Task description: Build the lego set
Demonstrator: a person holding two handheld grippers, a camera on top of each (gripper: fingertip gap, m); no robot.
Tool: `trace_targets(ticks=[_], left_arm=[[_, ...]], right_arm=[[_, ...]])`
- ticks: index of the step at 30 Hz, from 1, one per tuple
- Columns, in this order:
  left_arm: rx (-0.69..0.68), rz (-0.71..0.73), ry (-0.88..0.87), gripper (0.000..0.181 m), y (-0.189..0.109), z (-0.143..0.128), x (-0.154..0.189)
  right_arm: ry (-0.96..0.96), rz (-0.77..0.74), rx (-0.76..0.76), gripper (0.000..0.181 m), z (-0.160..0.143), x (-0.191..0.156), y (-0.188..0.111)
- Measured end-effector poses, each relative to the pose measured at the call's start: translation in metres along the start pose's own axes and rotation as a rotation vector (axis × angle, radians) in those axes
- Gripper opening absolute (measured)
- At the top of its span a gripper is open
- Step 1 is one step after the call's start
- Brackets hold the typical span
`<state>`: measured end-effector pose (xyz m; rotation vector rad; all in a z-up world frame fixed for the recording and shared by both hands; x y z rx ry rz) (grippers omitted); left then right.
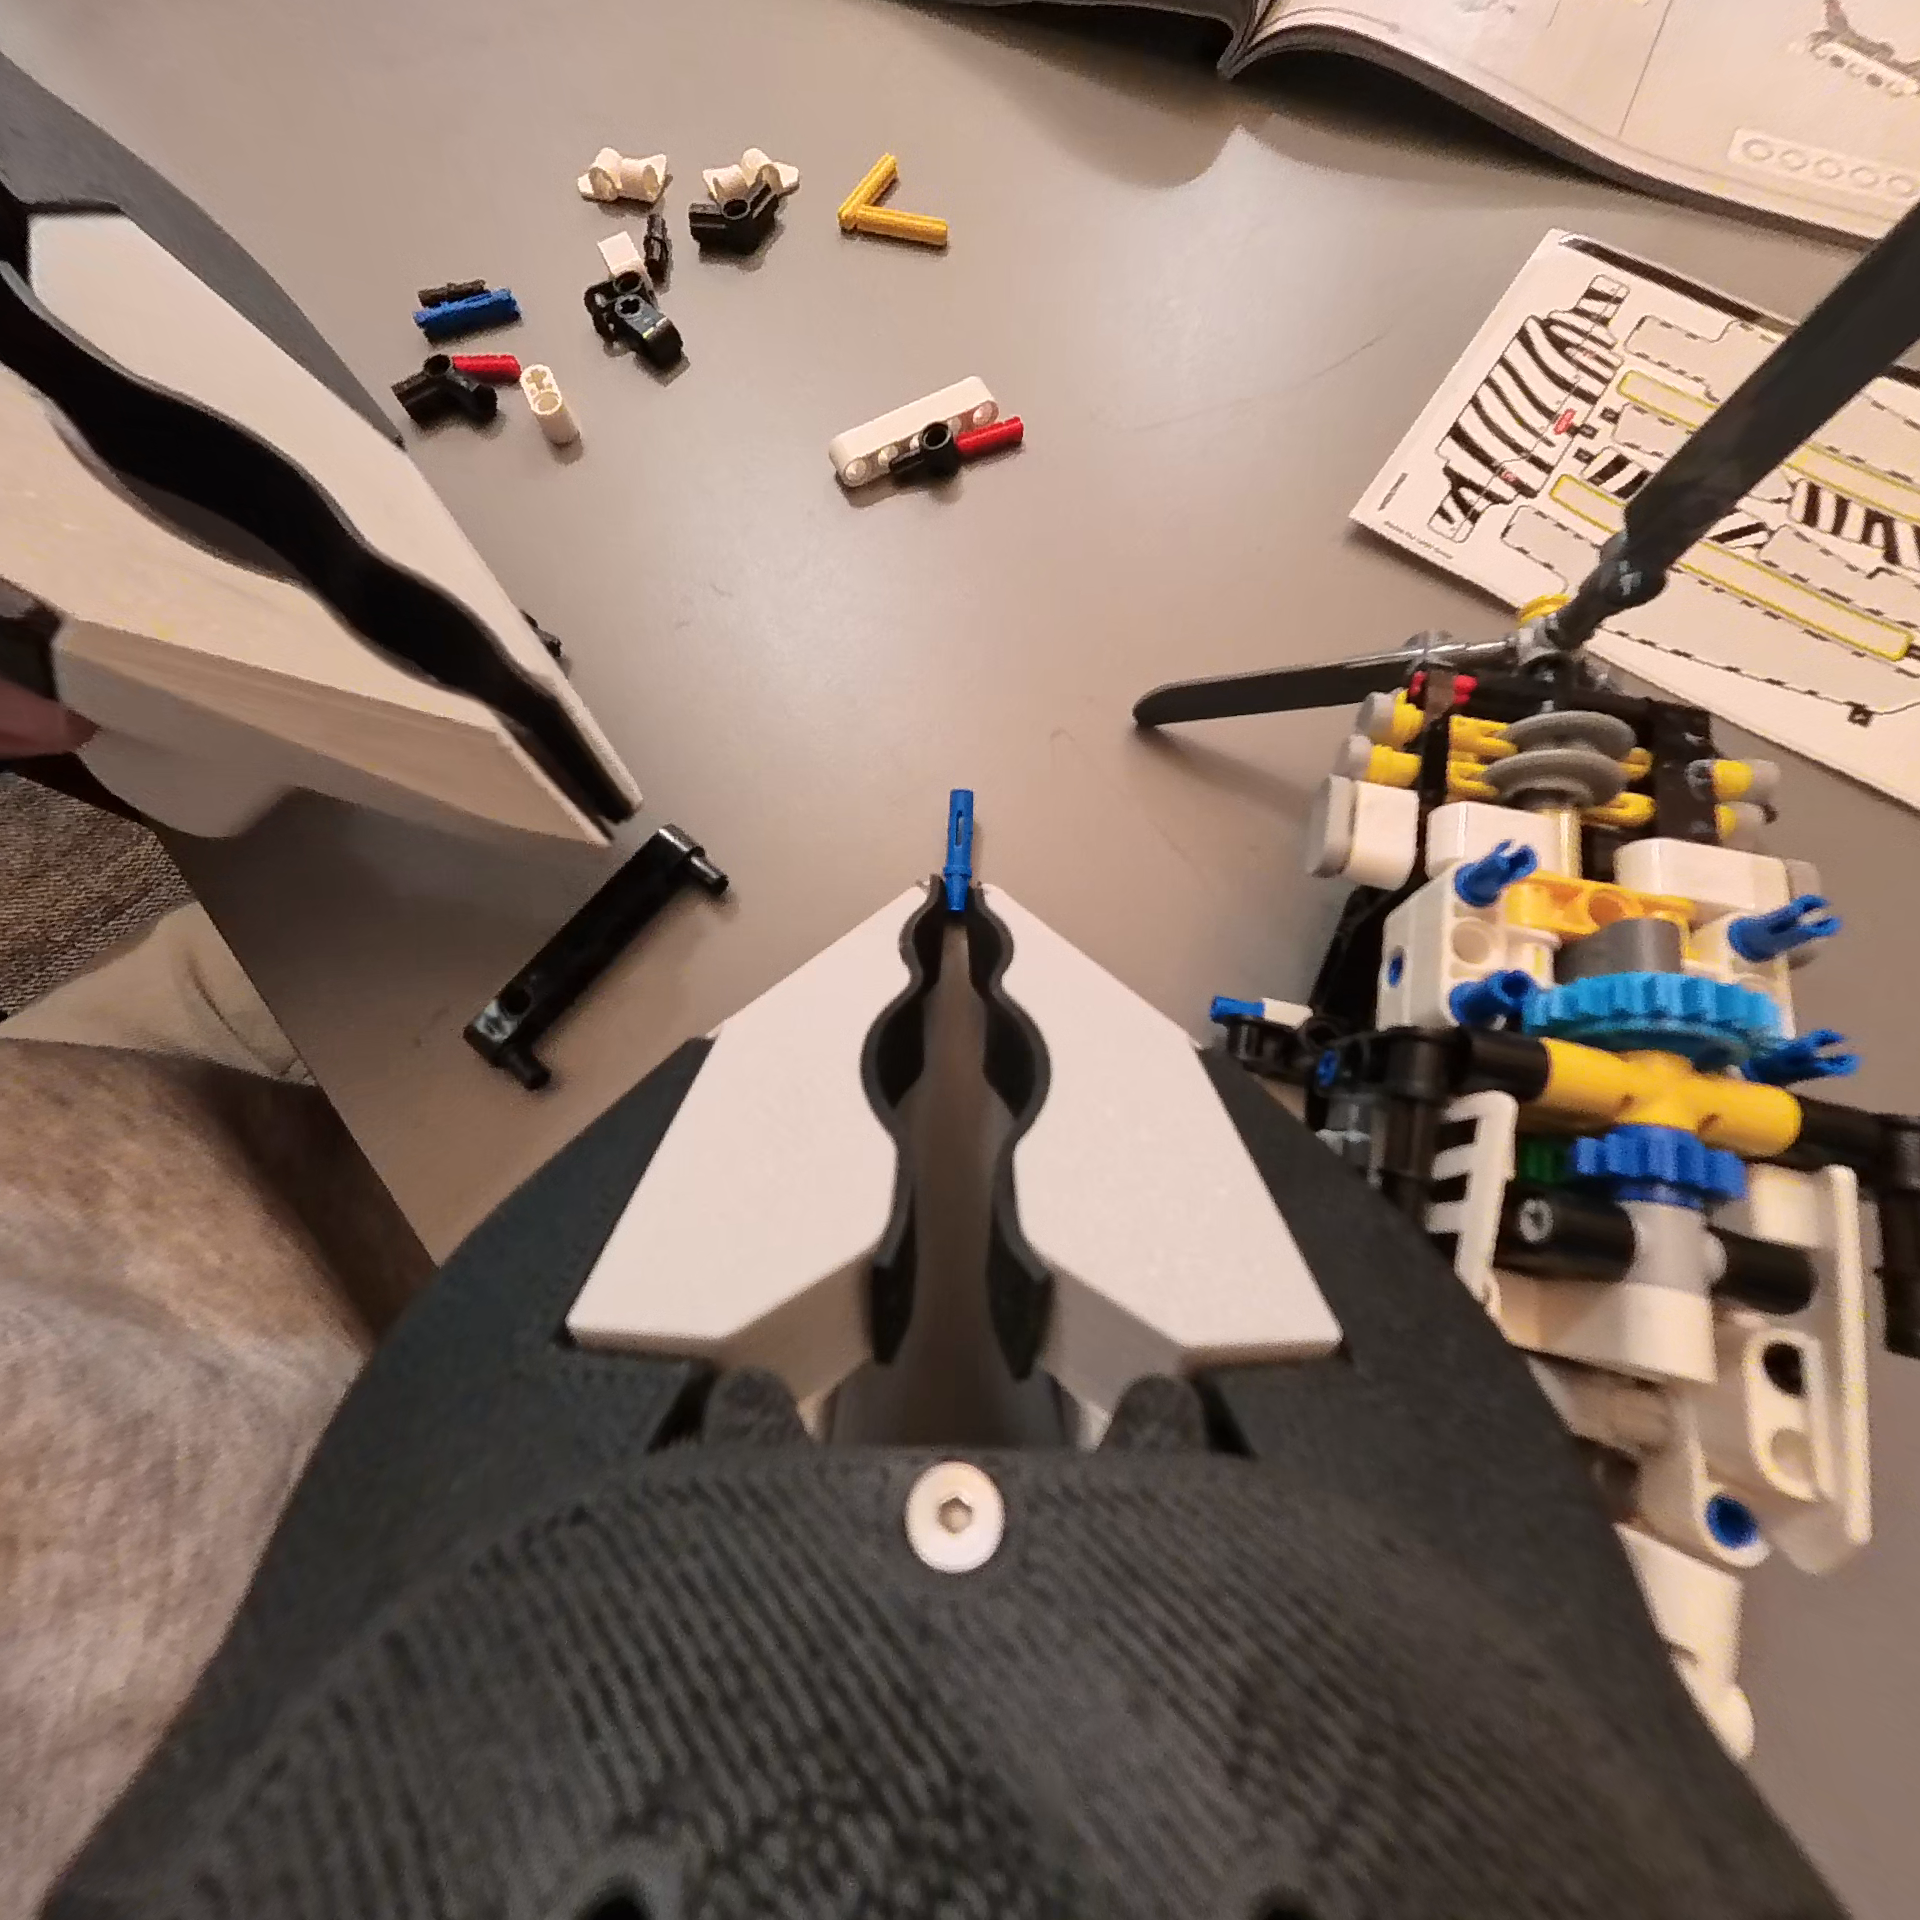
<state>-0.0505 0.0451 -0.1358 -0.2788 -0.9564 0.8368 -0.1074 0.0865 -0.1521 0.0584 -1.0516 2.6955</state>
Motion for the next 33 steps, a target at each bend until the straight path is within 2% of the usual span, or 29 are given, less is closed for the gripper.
trace_targets(ticks=[7,12,19,33], left_arm=[[-0.014,0.06,0.078,0.016,-0.002,-0.002,-0.005],[-0.06,0.127,0.085,0.016,-0.006,-0.012,-0.011],[-0.05,0.067,0.056,0.014,-0.012,-0.023,0.002],[-0.075,-0.013,0.088,0.014,0.018,-0.025,0.026]], right_arm=[[0.001,0.001,0.0,0.002,0.0,0.0,0.0],[0.0,0.0,0.0,0.002,0.0,0.0,0.0],[0.002,0.0,0.001,0.002,0.0,0.001,0.0],[0.013,0.008,0.003,0.002,0.0,0.001,0.0]])
Point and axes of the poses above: each gripper's, where its closed fingertips meet, y out along the fingers, z out of its top, x = y × z across the jaws, the point moved 2 cm from there along -y, back along the fingers, and after that the axes turned 13 degrees about -y, right-handed, at the moved point
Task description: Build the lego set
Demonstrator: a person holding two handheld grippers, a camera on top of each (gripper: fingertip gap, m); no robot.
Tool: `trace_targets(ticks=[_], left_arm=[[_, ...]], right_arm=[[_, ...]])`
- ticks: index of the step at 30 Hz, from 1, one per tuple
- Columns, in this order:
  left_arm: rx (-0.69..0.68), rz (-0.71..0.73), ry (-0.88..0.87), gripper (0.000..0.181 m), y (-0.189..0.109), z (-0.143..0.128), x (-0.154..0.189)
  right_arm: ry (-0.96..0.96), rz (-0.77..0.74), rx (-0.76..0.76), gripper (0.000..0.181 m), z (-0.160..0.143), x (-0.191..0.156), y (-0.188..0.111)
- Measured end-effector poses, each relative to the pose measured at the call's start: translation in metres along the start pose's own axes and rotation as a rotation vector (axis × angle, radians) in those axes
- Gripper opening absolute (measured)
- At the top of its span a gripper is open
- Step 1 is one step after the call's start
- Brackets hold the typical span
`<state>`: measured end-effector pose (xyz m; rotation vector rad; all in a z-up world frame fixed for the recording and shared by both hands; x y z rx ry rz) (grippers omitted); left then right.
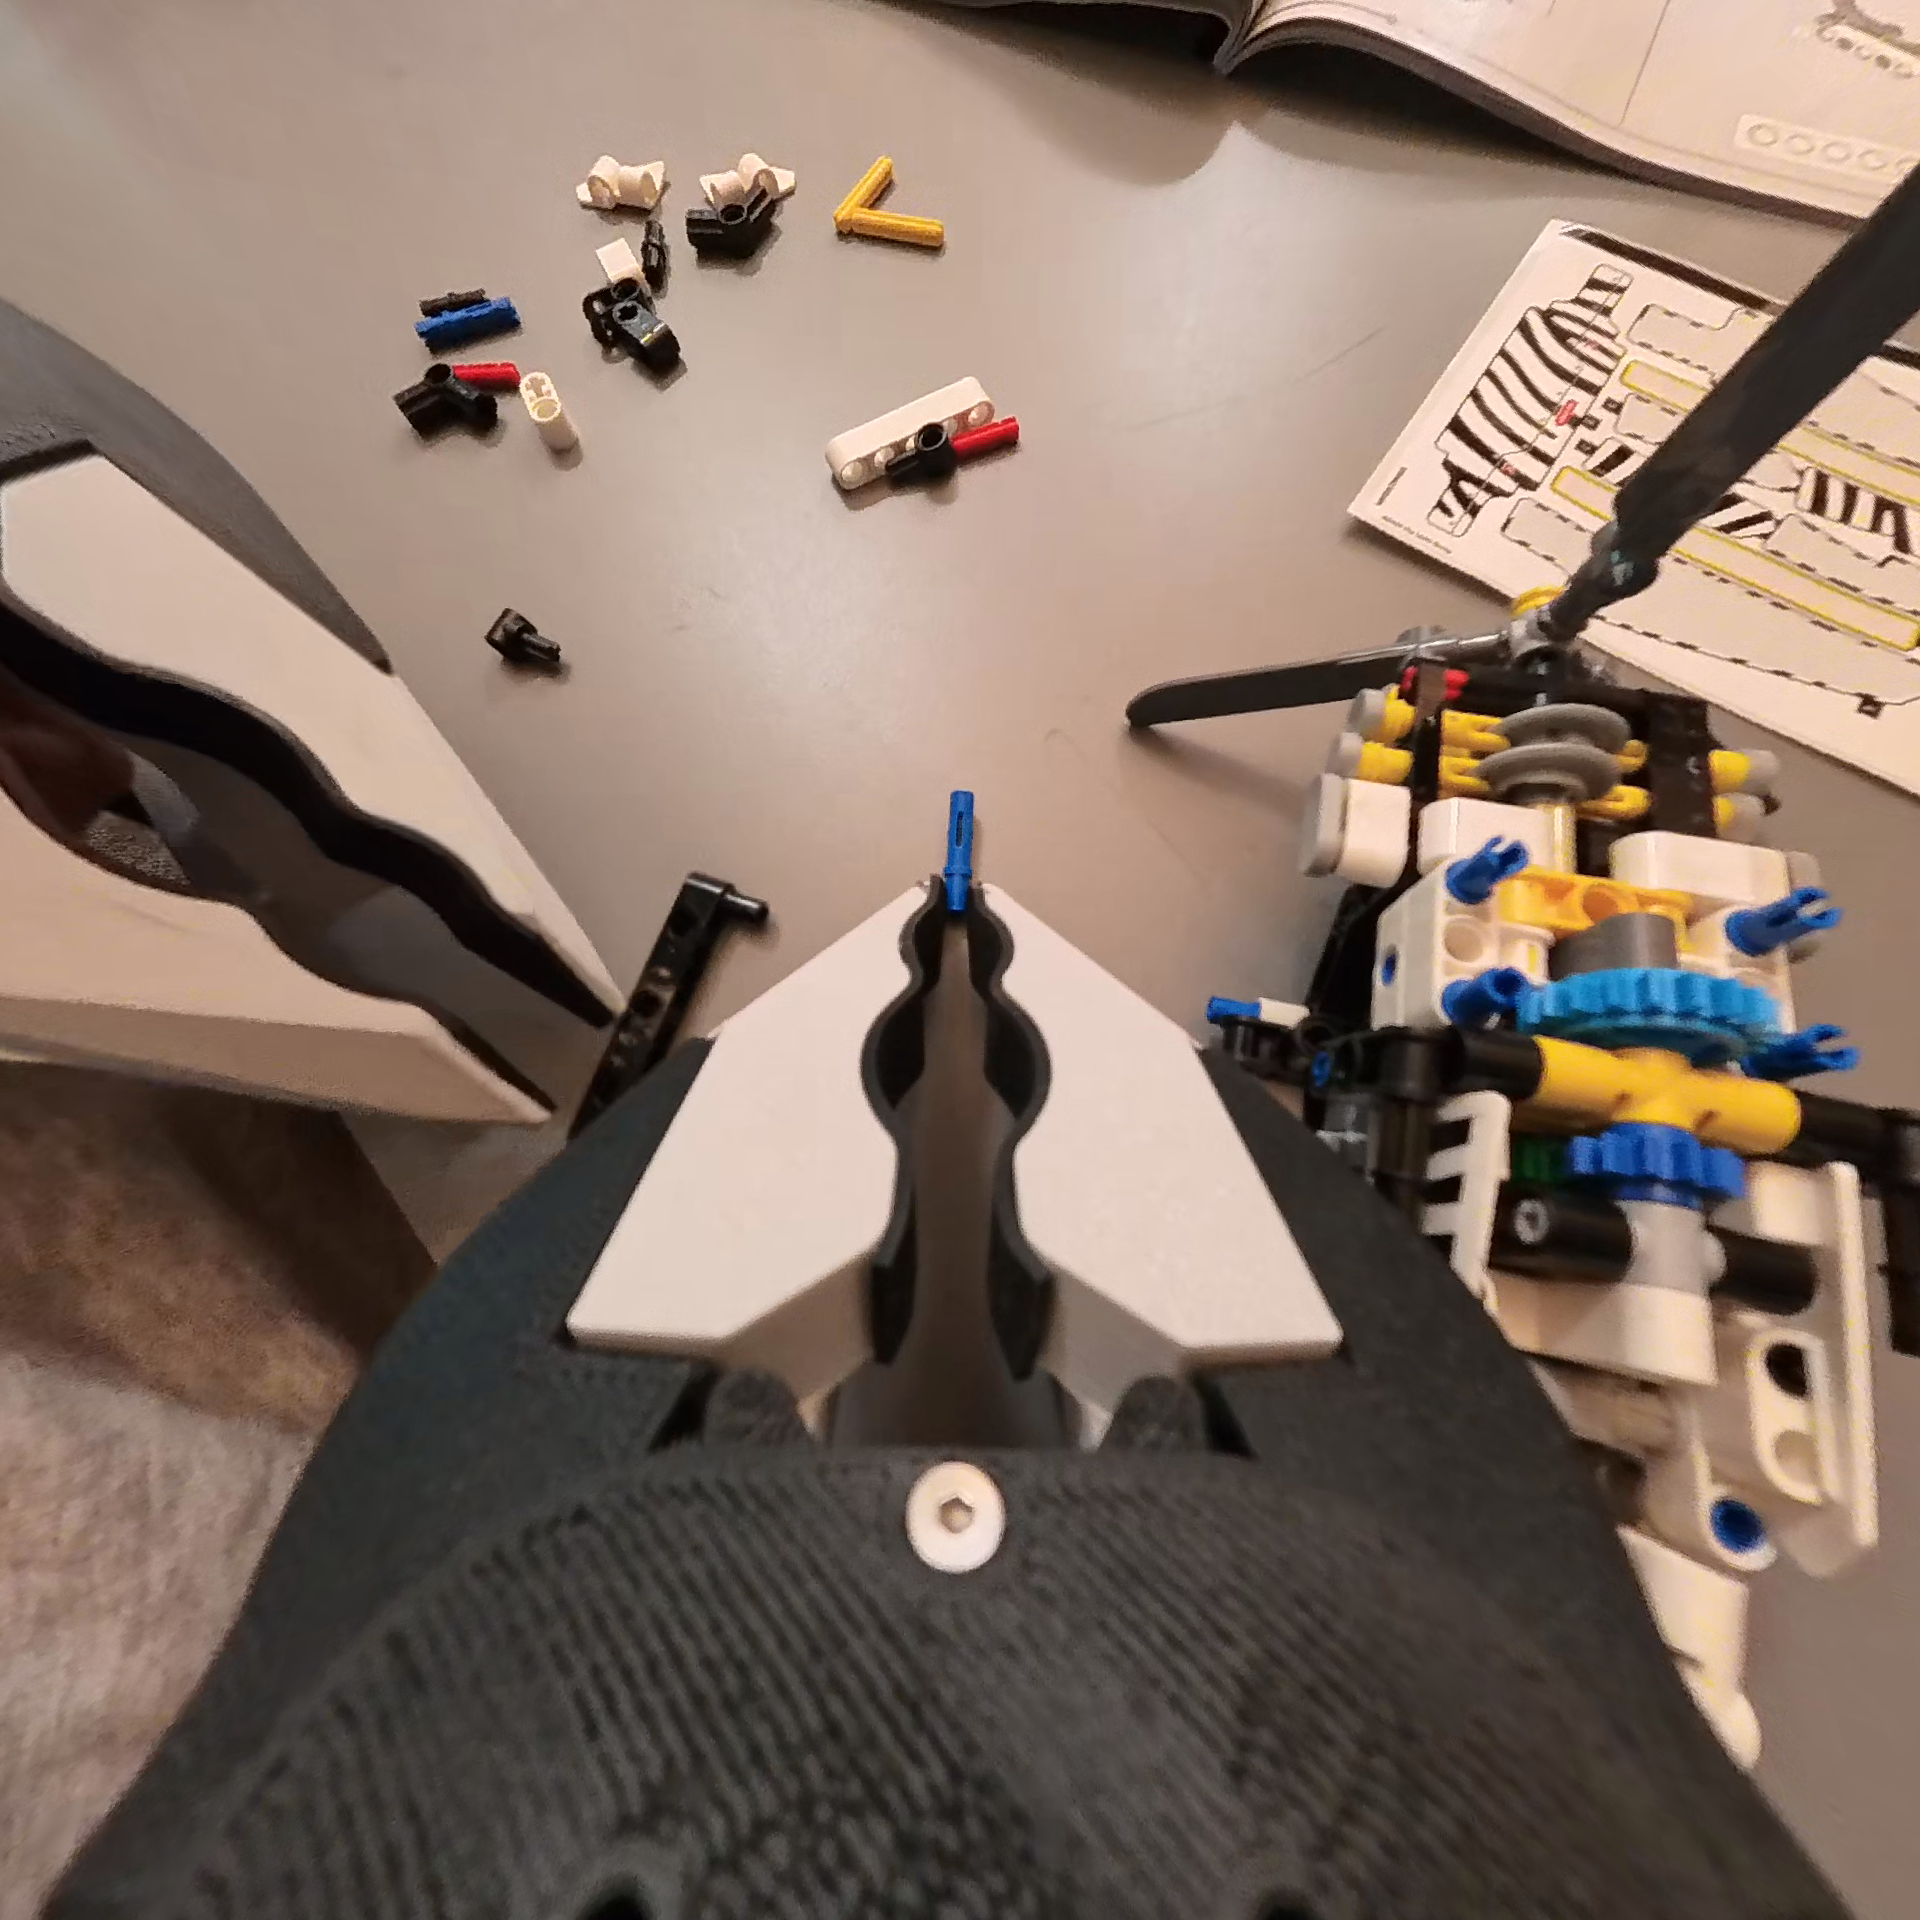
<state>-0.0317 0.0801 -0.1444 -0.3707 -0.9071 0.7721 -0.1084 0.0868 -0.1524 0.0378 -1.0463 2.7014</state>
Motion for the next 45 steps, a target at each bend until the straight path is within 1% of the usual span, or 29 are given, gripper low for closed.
trace_targets(ticks=[4,8,13,15,18,21,24,27,32,36,38,41,45], left_arm=[[0.014,0.006,0.036,0.014,-0.001,0.005,0.002],[0.058,0.051,0.053,0.016,-0.013,0.014,-0.011],[0.111,0.074,0.057,0.034,-0.023,0.024,-0.028],[0.1,0.082,0.082,0.042,-0.021,0.026,-0.032],[0.048,0.091,0.117,0.049,-0.013,0.026,-0.035],[0.008,0.027,0.113,0.051,-0.004,0.026,-0.027],[-0.037,0.026,0.131,0.051,0.002,0.022,-0.026],[-0.055,0.021,0.144,0.049,0.002,0.018,-0.023],[-0.094,-0.017,0.079,0.042,-0.009,0.004,-0.017],[-0.092,-0.046,0.084,0.036,-0.018,0.0,-0.01],[-0.044,-0.035,0.118,0.036,-0.02,0.007,-0.01],[0.007,0.018,0.212,0.04,-0.015,0.019,-0.013],[-0.005,0.096,0.35,0.043,-0.002,0.023,-0.017]], right_arm=[[0.003,0.002,0.001,0.002,0.0,0.0,0.0],[0.005,0.004,0.001,0.002,0.0,0.0,0.0],[0.005,0.005,0.002,0.002,0.0,0.0,0.0],[0.007,0.006,0.002,0.002,0.0,0.0,0.0],[0.009,0.008,0.002,0.002,0.0,0.0,0.0],[0.009,0.008,0.002,0.002,0.0,0.0,0.0],[0.01,0.009,0.002,0.002,0.0,0.0,0.0],[0.011,0.01,0.003,0.002,0.0,0.0,0.0],[0.015,0.013,0.003,0.002,0.0,0.0,0.0],[0.017,0.015,0.004,0.002,0.0,0.0,0.0],[0.015,0.014,0.003,0.002,0.0,0.0,0.0],[0.014,0.012,0.003,0.002,0.0,0.0,0.0],[0.013,0.012,0.003,0.002,0.0,0.0,0.0]])
Point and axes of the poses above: each gripper's, where its closed fingertips meet, y out along the fingers, z out of its top, x = y × z across the jaws, the point moved 2 cm from there along -y, back along the fingers, and after that the axes turned 13 degrees about -y, right-handed, at the moved point
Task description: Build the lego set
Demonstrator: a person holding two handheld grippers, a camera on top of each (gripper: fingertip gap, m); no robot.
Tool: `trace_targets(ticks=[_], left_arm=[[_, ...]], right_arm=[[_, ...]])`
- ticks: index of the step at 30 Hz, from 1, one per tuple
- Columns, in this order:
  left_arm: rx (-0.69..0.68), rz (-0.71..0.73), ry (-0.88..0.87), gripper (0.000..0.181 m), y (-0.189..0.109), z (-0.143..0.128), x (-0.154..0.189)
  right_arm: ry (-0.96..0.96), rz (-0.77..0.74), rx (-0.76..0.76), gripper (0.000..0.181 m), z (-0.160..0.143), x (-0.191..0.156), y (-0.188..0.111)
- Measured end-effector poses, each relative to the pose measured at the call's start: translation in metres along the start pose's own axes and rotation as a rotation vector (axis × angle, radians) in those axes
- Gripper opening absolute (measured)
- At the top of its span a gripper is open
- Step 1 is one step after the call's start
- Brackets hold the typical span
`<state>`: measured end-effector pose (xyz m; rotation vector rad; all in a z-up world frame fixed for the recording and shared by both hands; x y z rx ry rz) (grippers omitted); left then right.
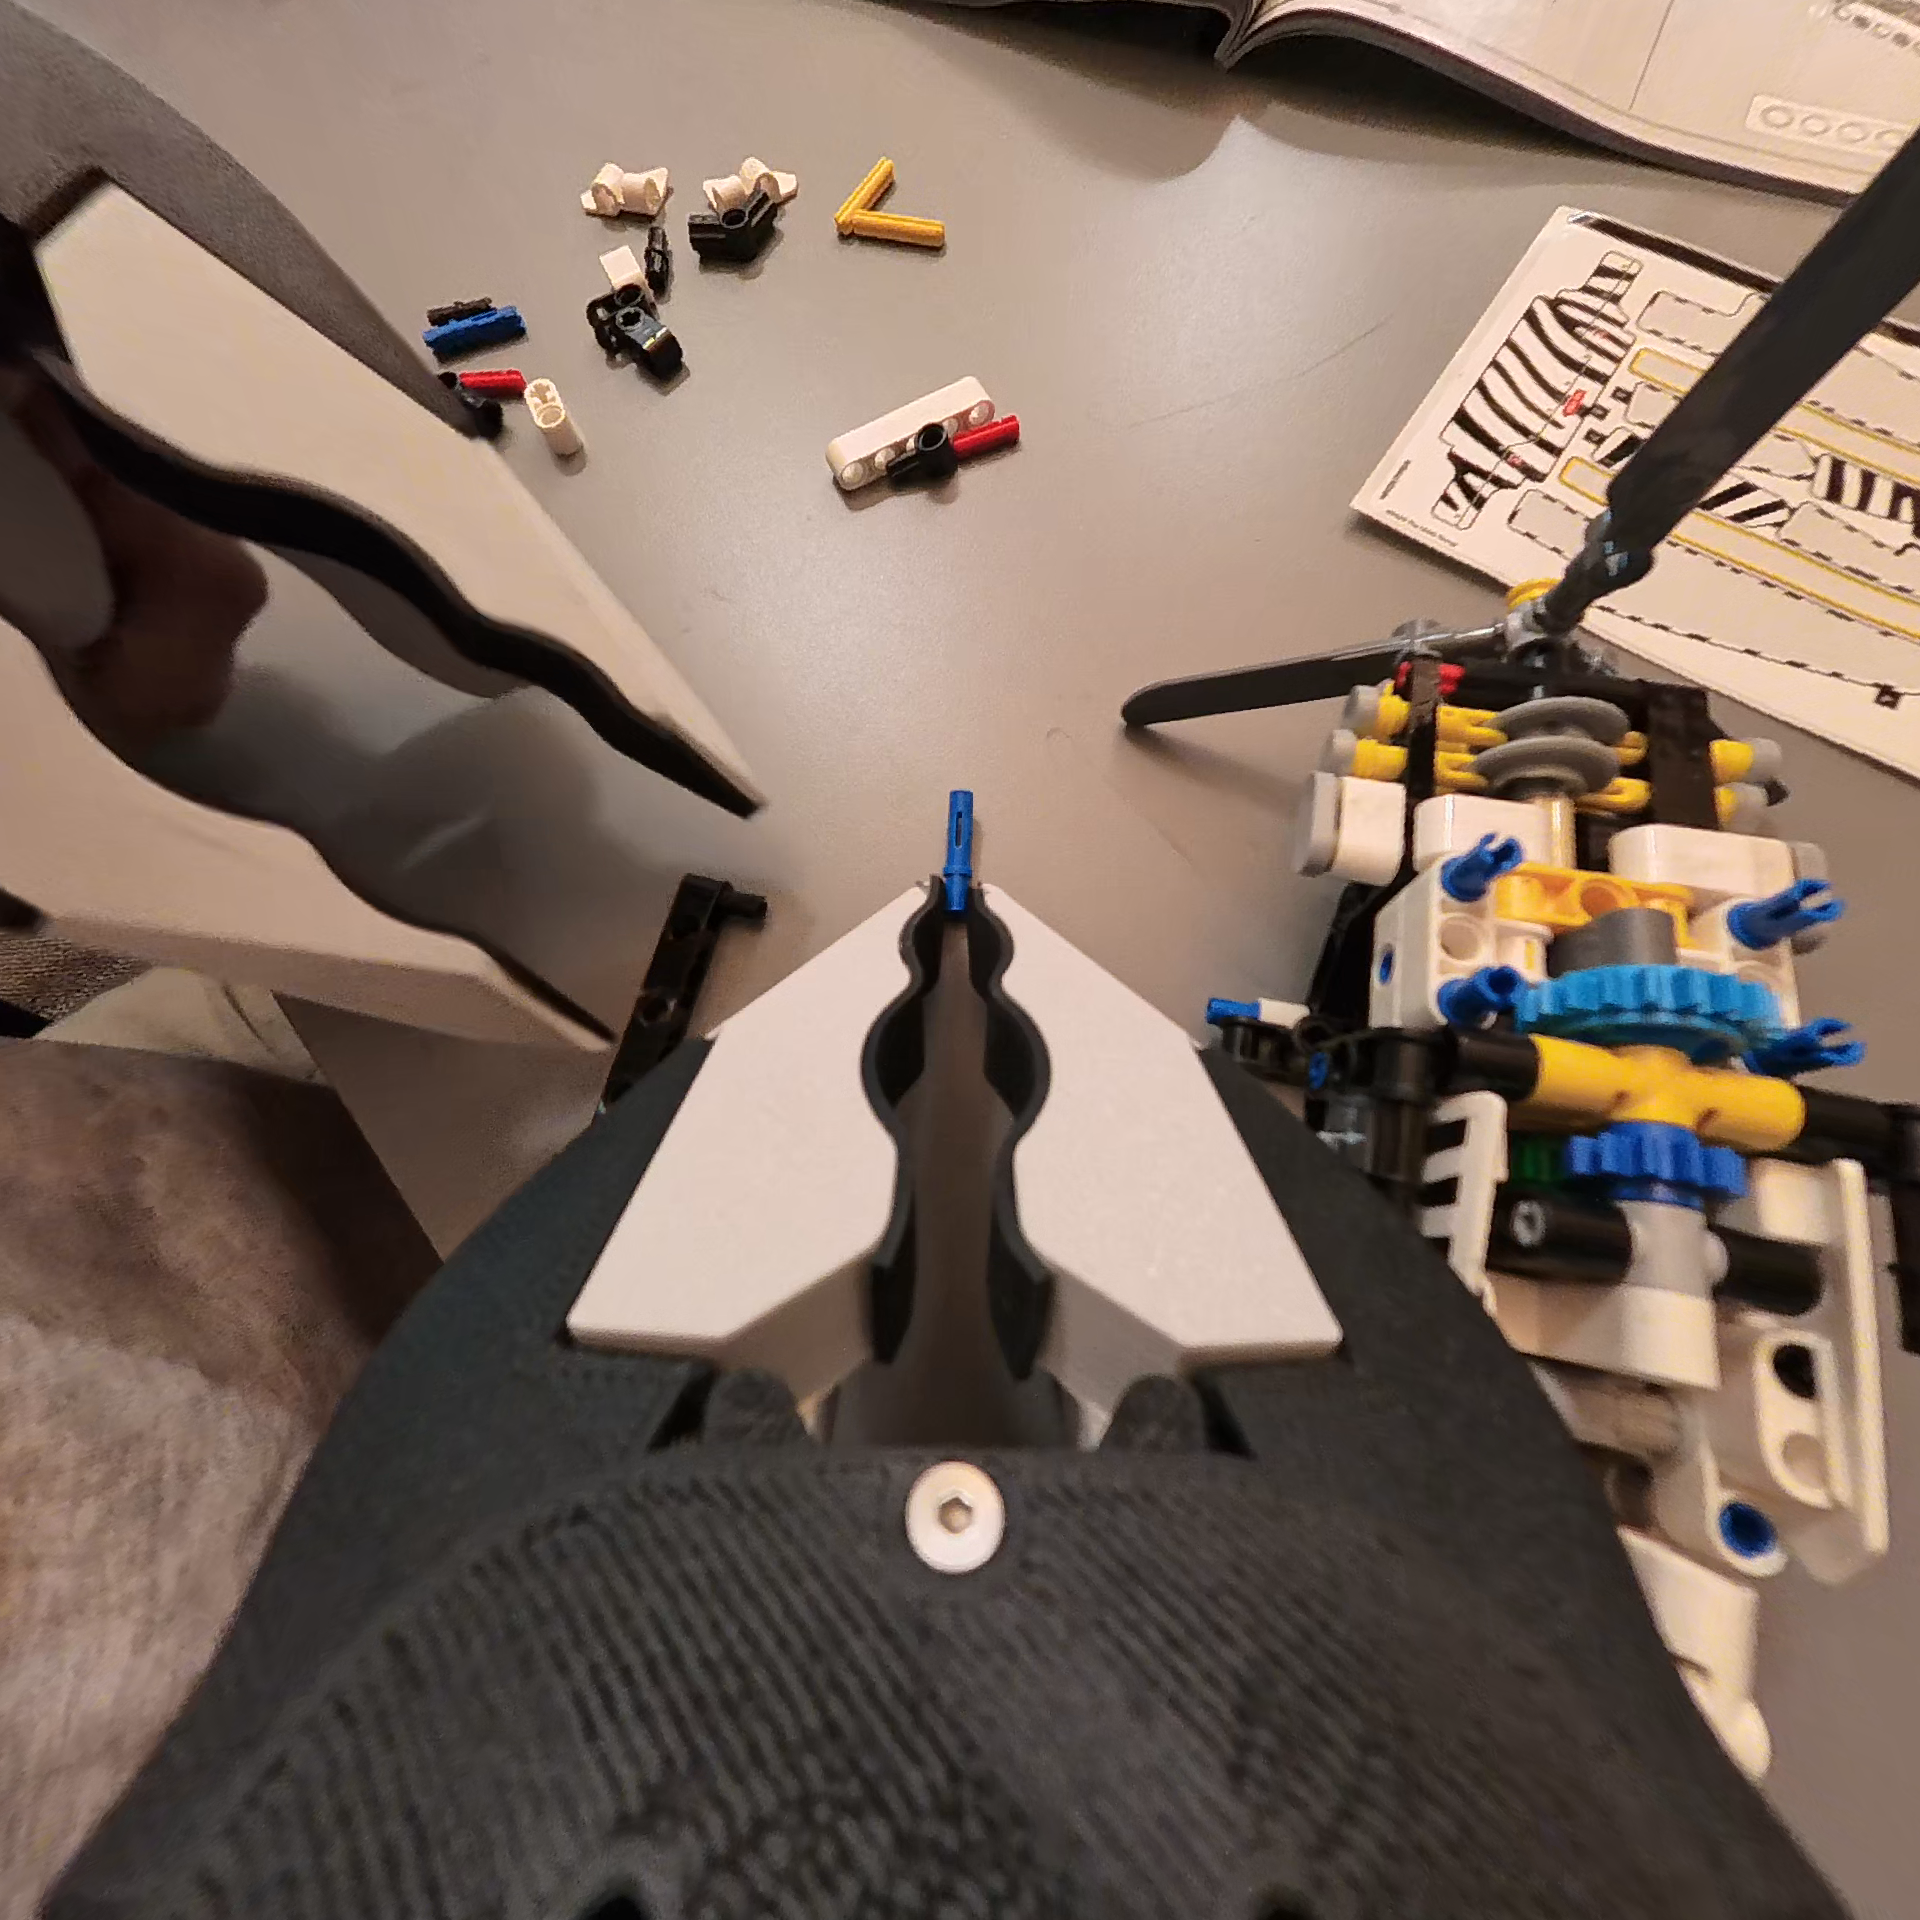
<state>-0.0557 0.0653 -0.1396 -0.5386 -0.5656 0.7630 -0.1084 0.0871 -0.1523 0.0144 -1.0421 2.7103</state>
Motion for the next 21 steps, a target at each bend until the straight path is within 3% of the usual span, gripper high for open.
trace_targets(ticks=[6,17,21], left_arm=[[-0.058,-0.032,0.047,0.037,0.004,-0.01,0.008],[-0.094,0.098,0.017,0.029,-0.014,-0.016,0.0],[-0.068,-0.005,0.039,0.035,-0.015,-0.015,0.01]], right_arm=[[0.0,0.0,0.0,0.002,0.0,0.0,0.0],[0.0,0.001,0.0,0.002,0.0,0.0,0.0],[-0.003,0.002,0.0,0.002,0.0,0.0,0.0]])
Point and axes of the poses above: each gripper's, where its closed fingertips meet, y out along the fingers, z out of its top, x = y × z across the jaws, the point moved 2 cm from there along -y, back along the fingers, and after that the axes turned 13 degrees about -y, right-handed, at the moved point
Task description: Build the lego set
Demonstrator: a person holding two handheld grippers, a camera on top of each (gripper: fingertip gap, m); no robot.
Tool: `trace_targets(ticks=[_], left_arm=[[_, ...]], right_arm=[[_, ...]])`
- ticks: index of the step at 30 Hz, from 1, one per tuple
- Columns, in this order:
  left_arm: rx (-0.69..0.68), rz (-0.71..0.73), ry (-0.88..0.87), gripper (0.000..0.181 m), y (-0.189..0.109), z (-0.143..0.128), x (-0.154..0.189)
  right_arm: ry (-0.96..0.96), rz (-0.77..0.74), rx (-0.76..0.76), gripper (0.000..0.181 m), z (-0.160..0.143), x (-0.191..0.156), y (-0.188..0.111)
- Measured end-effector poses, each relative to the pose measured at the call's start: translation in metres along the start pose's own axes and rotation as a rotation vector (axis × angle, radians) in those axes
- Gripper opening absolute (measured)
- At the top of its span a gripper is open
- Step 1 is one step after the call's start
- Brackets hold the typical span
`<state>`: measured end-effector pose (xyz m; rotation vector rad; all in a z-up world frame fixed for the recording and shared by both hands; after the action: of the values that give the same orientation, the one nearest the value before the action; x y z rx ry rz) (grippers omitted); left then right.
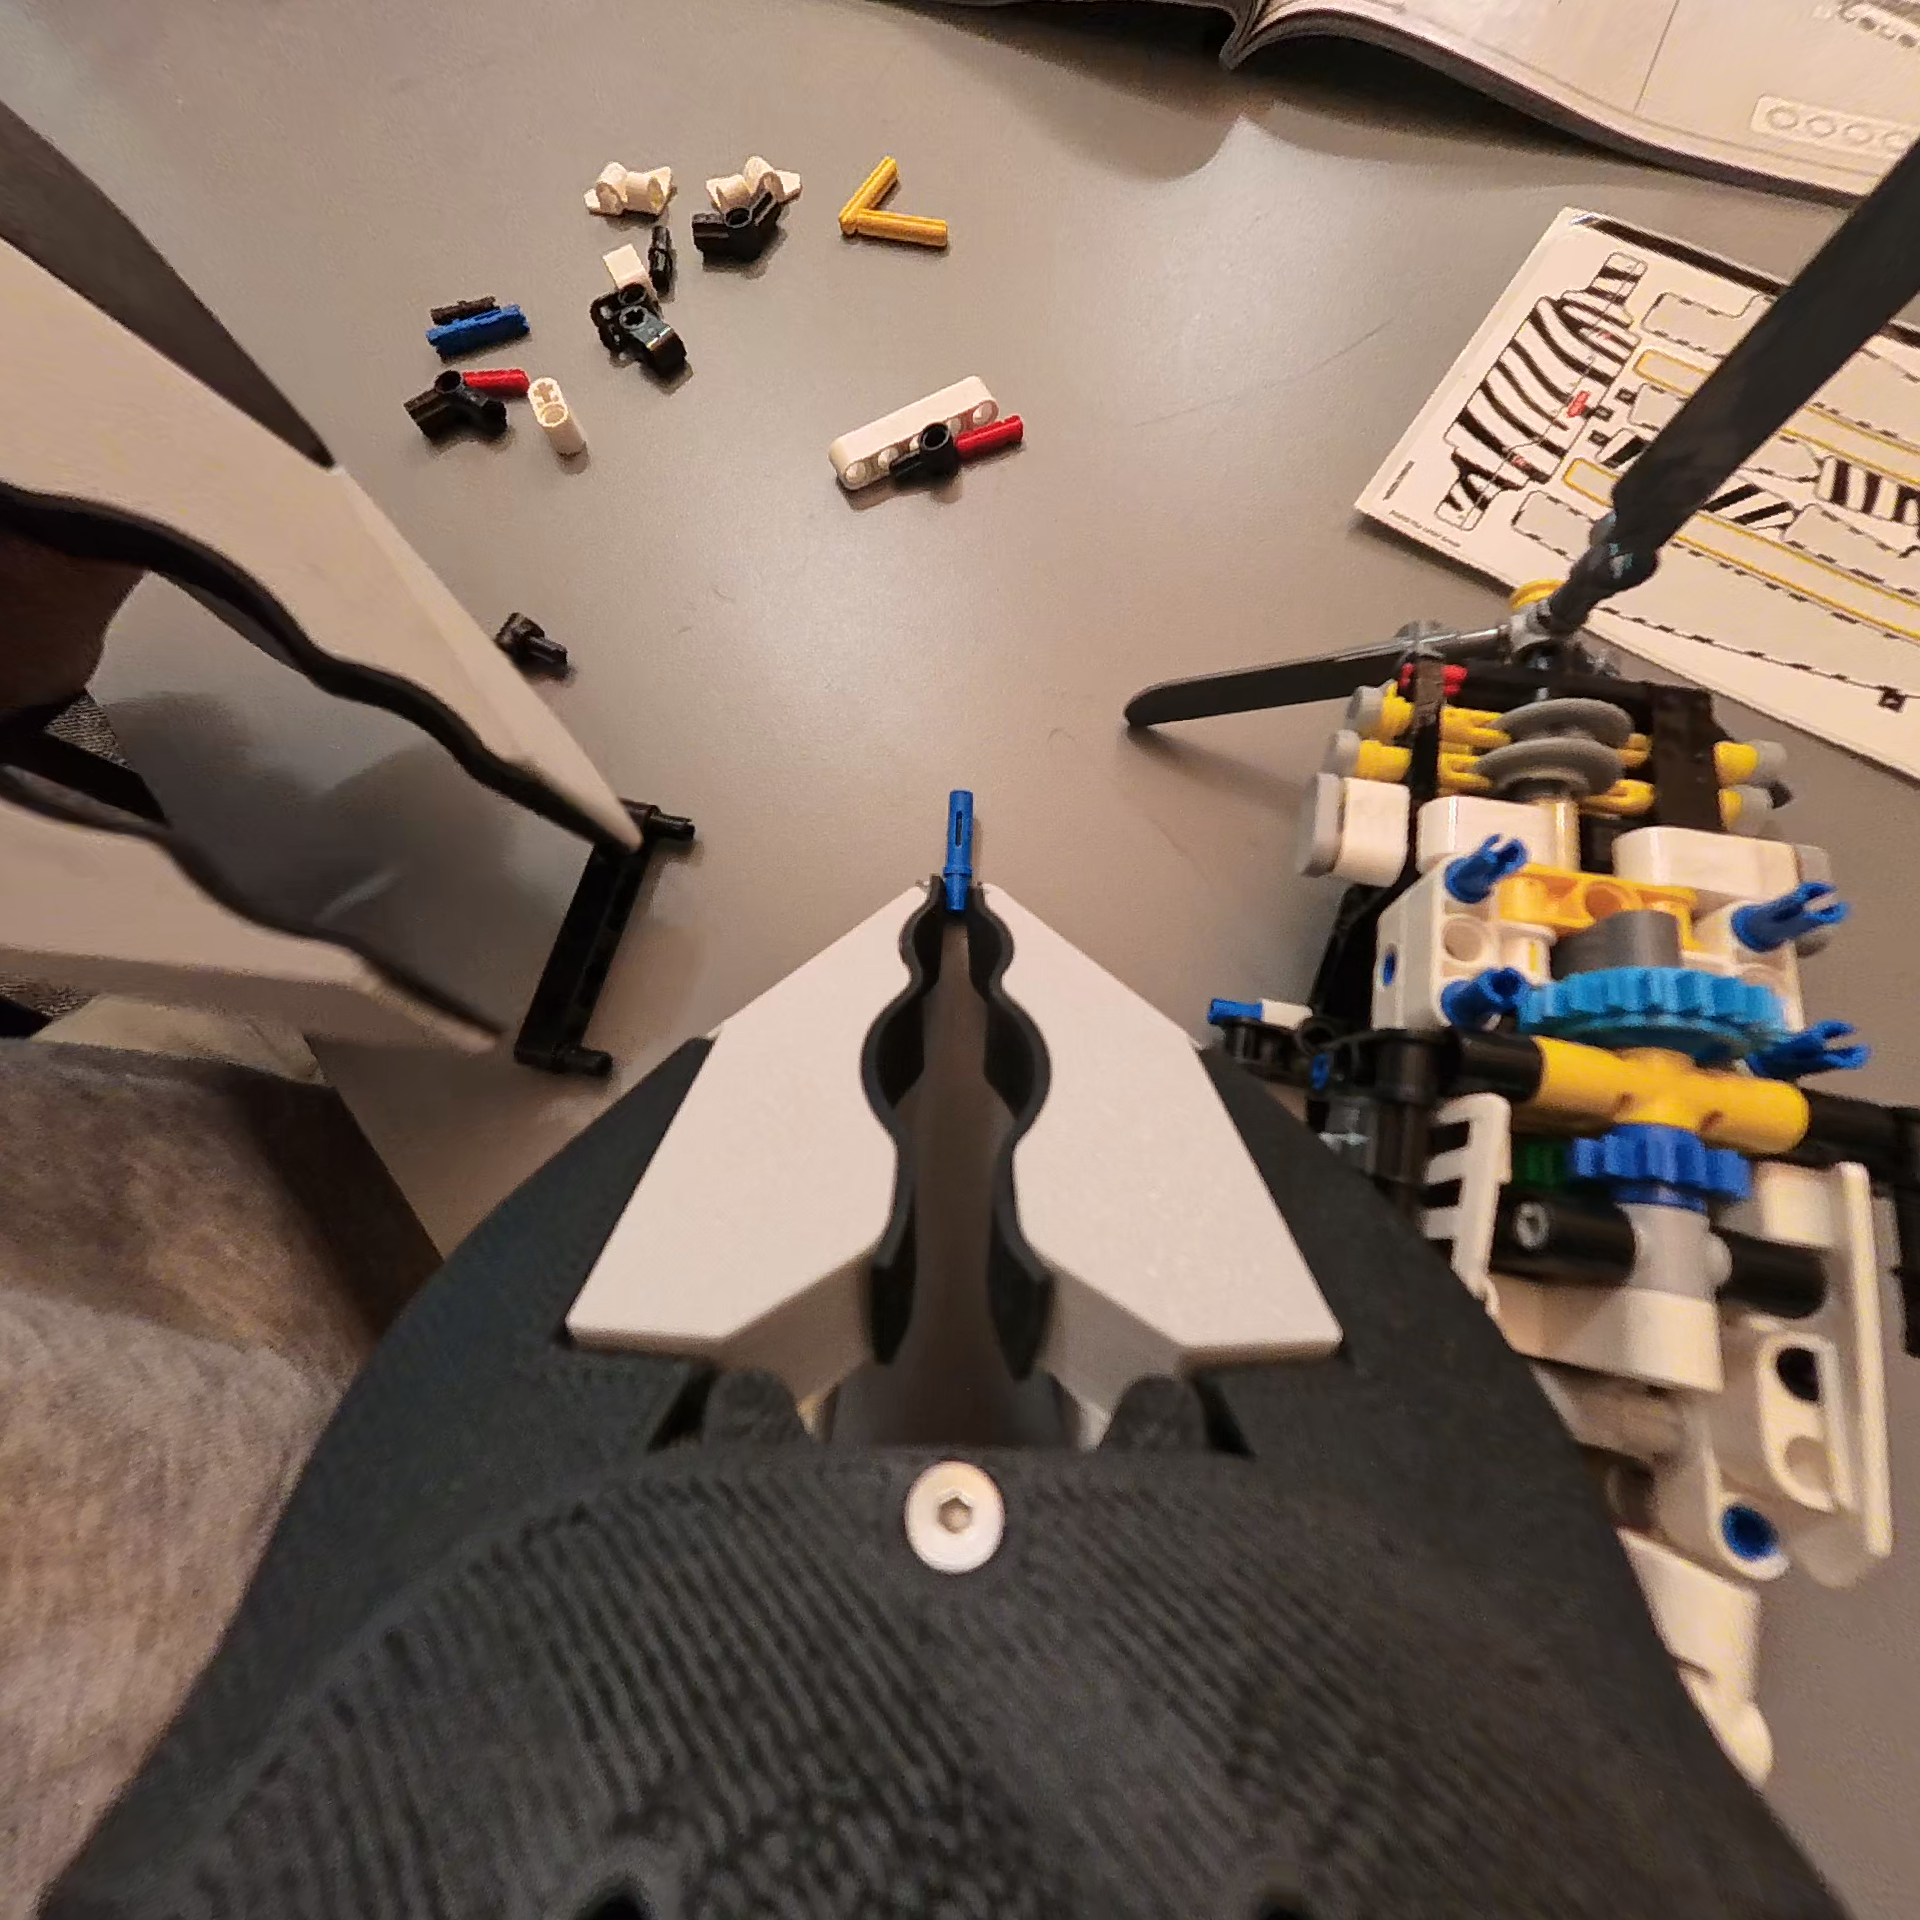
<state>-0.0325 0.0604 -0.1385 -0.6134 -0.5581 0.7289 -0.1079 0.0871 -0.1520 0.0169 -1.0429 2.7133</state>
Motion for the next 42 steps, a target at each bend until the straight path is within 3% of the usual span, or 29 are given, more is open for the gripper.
trace_targets(ticks=[9,12,16,24,32,36,39,42], left_arm=[[-0.055,0.033,0.144,0.031,0.014,-0.004,-0.004],[-0.034,0.128,0.089,0.019,0.021,0.005,-0.021],[0.004,0.18,-0.083,0.019,0.015,0.01,-0.04],[0.216,-0.011,-0.478,0.025,-0.019,0.011,-0.051],[0.292,-0.045,-0.488,0.025,-0.025,0.023,-0.044],[0.41,-0.158,-0.674,0.029,-0.029,0.038,-0.044],[0.545,-0.354,-0.815,0.032,-0.041,0.055,-0.039],[0.553,-0.445,-0.861,0.033,-0.042,0.06,-0.036]], right_arm=[[-0.004,-0.003,0.0,0.002,0.0,0.0,0.0],[-0.006,-0.005,-0.001,0.002,0.0,0.0,0.0],[-0.018,-0.01,-0.002,0.002,0.0,-0.001,0.0],[-0.02,-0.01,-0.003,0.002,0.0,-0.001,0.0],[-0.047,-0.017,0.046,0.002,0.008,-0.002,-0.005],[-0.066,0.046,0.176,0.002,0.03,-0.012,-0.02],[-0.072,0.089,0.254,0.001,0.041,-0.02,-0.029],[-0.069,0.099,0.271,0.001,0.042,-0.022,-0.029]])
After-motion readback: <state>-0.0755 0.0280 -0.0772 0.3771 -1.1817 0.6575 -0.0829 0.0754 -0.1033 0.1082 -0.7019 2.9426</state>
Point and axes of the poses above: each gripper's, where its closed fingertips meet, y out along the fingers, z out of its top, x = y × z across the jaws, the point moved 2 cm from there along -y, back along the fingers, and after that the axes turned 13 degrees about -y, right-handed, at the moved point
